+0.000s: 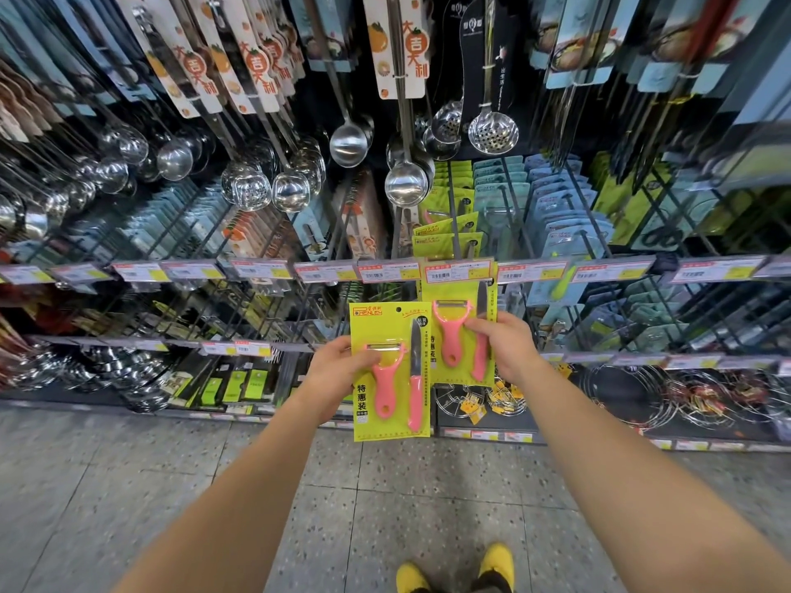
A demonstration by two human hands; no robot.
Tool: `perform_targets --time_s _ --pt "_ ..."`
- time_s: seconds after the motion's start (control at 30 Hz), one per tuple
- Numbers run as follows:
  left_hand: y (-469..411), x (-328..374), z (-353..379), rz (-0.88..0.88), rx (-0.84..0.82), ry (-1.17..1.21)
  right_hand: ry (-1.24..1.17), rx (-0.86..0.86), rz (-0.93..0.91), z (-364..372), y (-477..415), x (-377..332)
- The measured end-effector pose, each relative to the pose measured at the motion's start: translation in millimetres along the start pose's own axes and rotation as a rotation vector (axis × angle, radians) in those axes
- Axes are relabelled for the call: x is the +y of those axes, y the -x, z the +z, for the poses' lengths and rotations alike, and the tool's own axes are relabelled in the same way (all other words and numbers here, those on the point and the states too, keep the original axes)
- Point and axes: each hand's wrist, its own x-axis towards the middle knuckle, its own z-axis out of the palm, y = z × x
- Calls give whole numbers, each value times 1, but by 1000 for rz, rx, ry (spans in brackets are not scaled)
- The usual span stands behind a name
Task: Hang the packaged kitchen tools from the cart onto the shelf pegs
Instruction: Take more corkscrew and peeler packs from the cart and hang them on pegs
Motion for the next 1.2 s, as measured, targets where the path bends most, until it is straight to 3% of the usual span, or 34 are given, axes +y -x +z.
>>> perform_targets --time_s 0.8,1.2 --pt "6 2 10 -5 -31 20 76 -9 1 0 -9 3" --pt "10 0 7 -10 -17 28 88 -97 -20 -1 -6 5"
